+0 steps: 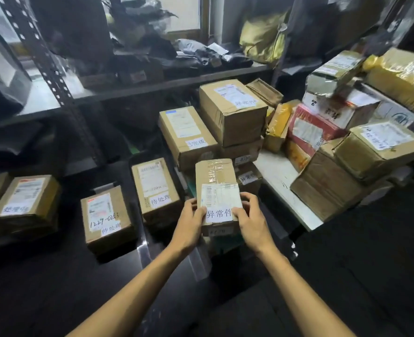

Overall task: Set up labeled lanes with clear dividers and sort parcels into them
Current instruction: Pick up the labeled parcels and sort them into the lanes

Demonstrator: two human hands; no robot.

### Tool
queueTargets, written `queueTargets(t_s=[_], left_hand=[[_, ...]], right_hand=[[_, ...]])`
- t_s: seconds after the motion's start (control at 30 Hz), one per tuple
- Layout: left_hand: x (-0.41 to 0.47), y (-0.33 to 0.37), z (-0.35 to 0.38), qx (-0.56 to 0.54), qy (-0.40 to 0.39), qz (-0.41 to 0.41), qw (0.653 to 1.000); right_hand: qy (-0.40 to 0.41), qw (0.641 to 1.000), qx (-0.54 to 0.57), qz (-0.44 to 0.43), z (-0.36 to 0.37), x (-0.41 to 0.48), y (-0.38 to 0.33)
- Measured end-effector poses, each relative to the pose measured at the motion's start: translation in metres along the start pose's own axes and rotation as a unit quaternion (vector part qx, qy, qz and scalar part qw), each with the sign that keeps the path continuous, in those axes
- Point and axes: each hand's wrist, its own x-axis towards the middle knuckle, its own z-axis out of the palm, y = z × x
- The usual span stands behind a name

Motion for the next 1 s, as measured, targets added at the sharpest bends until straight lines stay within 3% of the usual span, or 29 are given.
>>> queueTargets(t_s=[0.37, 0.6, 1.0], left_hand=[[0.01, 0.007, 0.052, 0.06, 0.172, 0.027, 0.983], [-0.007, 0.004, 0.088, 0.075, 0.231, 0.015, 0.97], [-0.03, 0.063, 0.117, 0.072, 0.363, 0.159, 0.915]], right_hand=[[-0.135, 0.99, 0.01, -0.036, -0.043, 0.063, 0.016], [-0.196, 0.979, 0.026, -0.056, -0.072, 0.071, 0.029], [-0.213, 0.96, 0.031, -0.177, -0.114, 0.075, -0.024]])
